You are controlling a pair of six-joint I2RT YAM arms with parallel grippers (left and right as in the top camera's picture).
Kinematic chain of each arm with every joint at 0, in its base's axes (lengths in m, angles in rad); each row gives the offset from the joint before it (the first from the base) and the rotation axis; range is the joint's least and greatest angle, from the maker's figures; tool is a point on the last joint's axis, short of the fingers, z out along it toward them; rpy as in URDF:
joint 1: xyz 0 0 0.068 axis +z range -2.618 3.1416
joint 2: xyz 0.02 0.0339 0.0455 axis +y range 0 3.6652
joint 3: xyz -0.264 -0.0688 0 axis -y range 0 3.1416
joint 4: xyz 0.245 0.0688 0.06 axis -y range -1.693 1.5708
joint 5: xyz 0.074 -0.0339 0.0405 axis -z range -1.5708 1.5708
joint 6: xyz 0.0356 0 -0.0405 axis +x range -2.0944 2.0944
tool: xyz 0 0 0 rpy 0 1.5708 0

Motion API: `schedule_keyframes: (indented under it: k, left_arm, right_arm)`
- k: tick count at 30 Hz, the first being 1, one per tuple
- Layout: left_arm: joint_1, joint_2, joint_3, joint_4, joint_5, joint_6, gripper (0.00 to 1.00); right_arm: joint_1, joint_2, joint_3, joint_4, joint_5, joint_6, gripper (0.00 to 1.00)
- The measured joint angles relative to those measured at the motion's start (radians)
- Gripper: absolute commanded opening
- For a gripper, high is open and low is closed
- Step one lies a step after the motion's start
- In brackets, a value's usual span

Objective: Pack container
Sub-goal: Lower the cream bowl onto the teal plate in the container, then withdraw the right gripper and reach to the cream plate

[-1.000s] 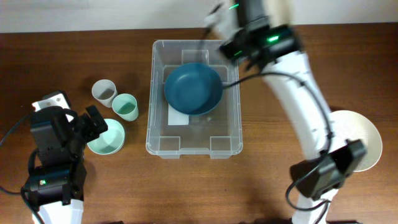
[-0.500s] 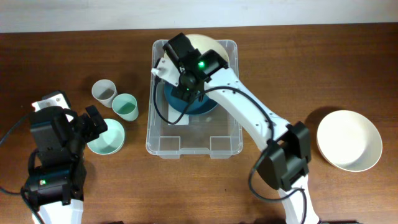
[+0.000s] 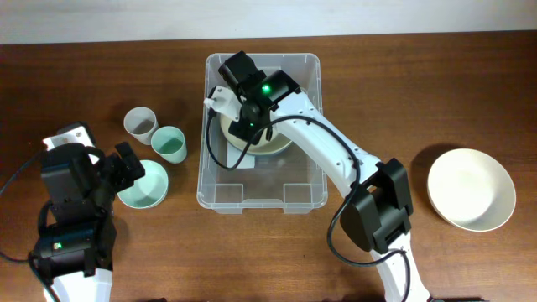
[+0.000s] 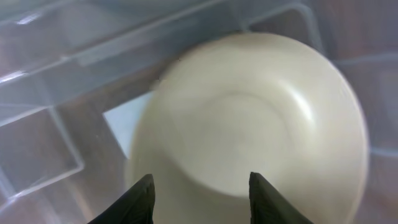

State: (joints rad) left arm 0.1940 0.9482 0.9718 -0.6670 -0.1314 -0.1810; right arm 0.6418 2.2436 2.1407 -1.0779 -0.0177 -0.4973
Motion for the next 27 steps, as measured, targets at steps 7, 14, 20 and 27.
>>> schedule_keyframes:
  k: [7, 14, 20, 27]
  left_arm:
    - [0.0, 0.0, 0.0, 0.0, 0.0, 0.0, 1.0]
    - [0.0, 0.0, 0.0, 0.0, 0.0, 0.0, 0.99]
    - [0.0, 0.0, 0.0, 0.005, 0.0, 0.0, 0.99]
    - [0.0, 0.0, 0.0, 0.018, 0.0, 0.0, 0.99]
  right_arm:
    - [-0.084, -0.162, 0.003, -0.053, 0.252, 0.33, 0.44]
    - [-0.45, -0.329, 0.038, -0.322, 0.374, 0.79, 0.45]
    - [-0.645, -0.327, -0.069, -0.384, 0.391, 0.987, 0.45]
    - [-0.784, -0.324, -0.351, -0.298, 0.375, 1.089, 0.46]
